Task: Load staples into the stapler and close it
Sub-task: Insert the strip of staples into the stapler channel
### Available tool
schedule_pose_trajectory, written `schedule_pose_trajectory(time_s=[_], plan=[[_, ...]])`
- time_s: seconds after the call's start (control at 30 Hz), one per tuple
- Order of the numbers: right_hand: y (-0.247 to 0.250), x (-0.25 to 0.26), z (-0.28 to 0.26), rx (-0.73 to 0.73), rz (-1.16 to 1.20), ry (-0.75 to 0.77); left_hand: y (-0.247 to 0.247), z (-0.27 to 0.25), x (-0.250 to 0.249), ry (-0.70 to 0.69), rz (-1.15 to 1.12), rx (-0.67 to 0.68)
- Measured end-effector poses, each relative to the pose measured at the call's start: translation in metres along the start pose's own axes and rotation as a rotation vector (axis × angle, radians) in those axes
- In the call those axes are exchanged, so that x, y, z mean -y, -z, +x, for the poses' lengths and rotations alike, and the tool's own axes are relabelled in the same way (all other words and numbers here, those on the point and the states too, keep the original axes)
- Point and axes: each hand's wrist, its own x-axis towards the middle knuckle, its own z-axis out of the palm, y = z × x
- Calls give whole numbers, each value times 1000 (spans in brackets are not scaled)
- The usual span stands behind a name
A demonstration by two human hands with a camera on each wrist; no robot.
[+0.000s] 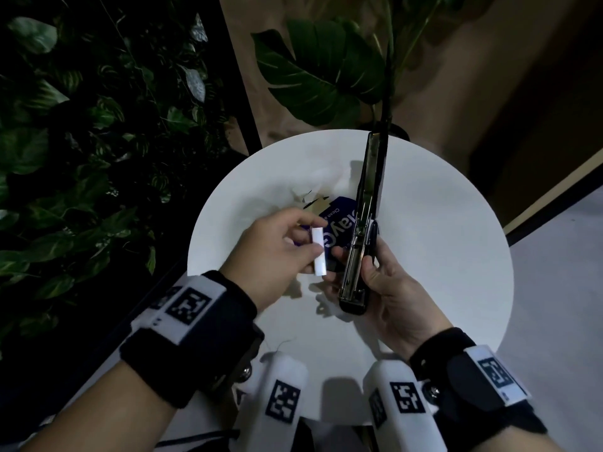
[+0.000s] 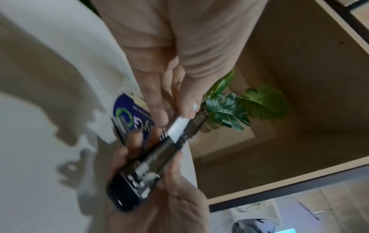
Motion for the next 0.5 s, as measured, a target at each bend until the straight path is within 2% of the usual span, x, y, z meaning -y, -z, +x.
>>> schedule_pose_trajectory(time_s=[0.07, 0.17, 0.3, 0.5], plan=[[0, 0, 0, 12, -16, -5, -5, -2, -8, 26, -149, 107], [-1, 0, -1, 45, -18, 7, -15, -1, -10, 27, -131, 189], [0, 0, 0, 56, -15, 11, -19, 3, -6, 20, -167, 177], [1, -2, 1, 72, 12, 27, -23, 3, -4, -52, -87, 117]])
